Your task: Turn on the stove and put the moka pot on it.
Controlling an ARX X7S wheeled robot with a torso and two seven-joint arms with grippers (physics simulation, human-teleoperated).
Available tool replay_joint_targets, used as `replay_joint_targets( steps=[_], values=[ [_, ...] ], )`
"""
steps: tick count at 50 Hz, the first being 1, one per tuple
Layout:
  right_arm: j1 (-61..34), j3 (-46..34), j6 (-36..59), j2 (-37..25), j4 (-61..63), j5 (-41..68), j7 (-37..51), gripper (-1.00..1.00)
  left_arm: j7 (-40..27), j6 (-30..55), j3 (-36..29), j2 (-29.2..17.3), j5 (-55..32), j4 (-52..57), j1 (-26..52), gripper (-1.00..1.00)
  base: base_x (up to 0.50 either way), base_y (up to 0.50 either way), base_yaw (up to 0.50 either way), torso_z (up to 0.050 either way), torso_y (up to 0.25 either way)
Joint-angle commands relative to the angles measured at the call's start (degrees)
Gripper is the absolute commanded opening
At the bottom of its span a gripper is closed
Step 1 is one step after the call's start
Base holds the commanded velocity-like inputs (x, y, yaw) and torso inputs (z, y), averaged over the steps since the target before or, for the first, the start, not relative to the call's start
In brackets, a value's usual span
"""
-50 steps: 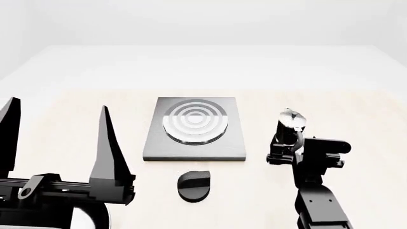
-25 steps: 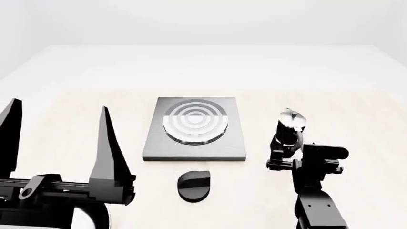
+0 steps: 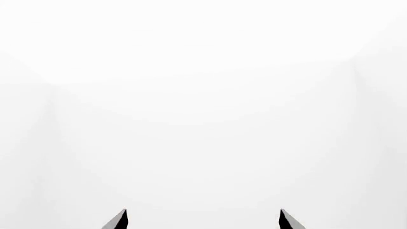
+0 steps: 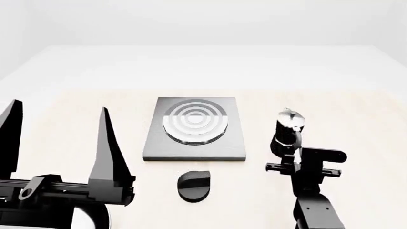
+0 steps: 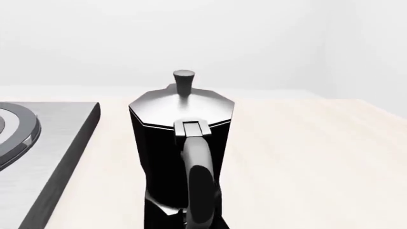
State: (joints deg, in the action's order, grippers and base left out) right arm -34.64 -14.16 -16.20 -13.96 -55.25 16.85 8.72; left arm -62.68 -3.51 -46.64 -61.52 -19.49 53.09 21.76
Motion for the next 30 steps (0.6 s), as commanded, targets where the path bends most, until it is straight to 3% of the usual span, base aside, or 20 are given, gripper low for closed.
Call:
replay_joint_targets(
  steps=[1,8,30],
  values=[
    [0.4,0.22,-0.29,-0.21,0.46,-0.13,0.26,-1.0,0.12,-0.58,0.0,0.02,0.03,-0.37,-0.4,1.0,0.0,0.0,0.0,0.0,0.0],
    [1.52,-0.39,1.18,-0.82,4.05,-0.72,1.23,-1.0,0.19,-0.59,0.04,0.09,0.01,-0.4,-0.44,1.0,0.0,0.0,0.0,0.0,0.0],
    [-0.73,-3.76,17.86,-3.18,29.47,-1.67,5.18,-1.0,-0.04,-2.18,0.29,-0.25,0.44,-0.79,-1.51,1.0,0.0,0.0,0.0,0.0,0.001]
  ],
)
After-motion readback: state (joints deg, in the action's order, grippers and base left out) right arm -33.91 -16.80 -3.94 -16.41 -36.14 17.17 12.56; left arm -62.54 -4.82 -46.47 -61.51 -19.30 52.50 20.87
